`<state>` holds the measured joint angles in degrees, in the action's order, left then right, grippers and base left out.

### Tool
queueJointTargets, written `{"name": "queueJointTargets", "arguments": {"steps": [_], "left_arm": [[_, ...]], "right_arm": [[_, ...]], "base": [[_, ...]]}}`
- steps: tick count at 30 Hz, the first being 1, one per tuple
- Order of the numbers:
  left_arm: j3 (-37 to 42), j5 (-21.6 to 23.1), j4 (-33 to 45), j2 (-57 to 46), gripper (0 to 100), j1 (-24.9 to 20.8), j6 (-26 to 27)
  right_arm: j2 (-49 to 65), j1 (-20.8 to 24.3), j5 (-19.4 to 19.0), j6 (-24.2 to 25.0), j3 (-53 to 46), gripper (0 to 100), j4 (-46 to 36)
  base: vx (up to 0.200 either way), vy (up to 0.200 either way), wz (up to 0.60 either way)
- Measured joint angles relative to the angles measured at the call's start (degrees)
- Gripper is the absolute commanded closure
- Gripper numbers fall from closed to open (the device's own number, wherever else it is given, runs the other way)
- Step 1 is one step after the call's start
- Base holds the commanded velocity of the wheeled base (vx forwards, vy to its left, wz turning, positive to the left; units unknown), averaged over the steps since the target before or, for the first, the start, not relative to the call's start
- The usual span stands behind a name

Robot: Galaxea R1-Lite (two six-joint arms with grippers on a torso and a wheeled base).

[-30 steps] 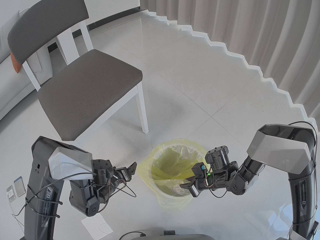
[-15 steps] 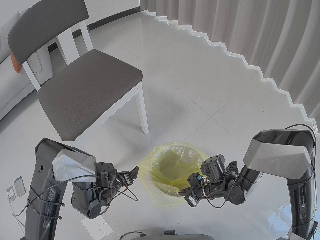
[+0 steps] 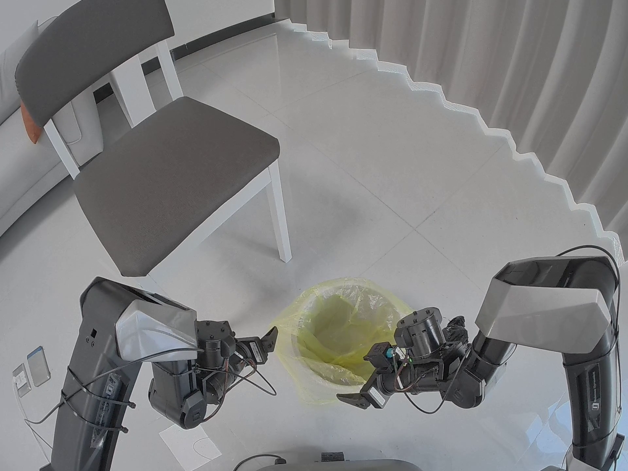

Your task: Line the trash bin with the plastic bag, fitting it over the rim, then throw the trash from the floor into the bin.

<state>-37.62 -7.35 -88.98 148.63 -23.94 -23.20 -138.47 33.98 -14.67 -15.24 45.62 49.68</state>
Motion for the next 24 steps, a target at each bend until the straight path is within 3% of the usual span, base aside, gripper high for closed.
{"name": "queueJointTargets", "arguments": {"steps": [6,12,15,24], "left_arm": [[-1.07,0.0,0.0,0.38,0,0.2,0.02],[-2.69,-0.01,0.52,0.9,0,0.33,0.16],[-3.45,0.0,0.96,1.21,0,0.38,0.93],[-6.17,0.02,5.39,1.95,0,0.44,4.67]], "right_arm": [[1.29,-0.02,0.46,0.0,-3.04,0,7.09],[5.1,-1.84,1.07,0.3,-6.42,0,8.73],[8.48,-5.53,1.29,0.29,-7.84,0,8.31],[16.14,-23.09,1.43,-1.05,-9.55,0,1.87]], "base": [[0.0,0.0,0.0],[0.0,0.0,0.0],[0.0,0.0,0.0],[0.0,0.0,0.0]]}}
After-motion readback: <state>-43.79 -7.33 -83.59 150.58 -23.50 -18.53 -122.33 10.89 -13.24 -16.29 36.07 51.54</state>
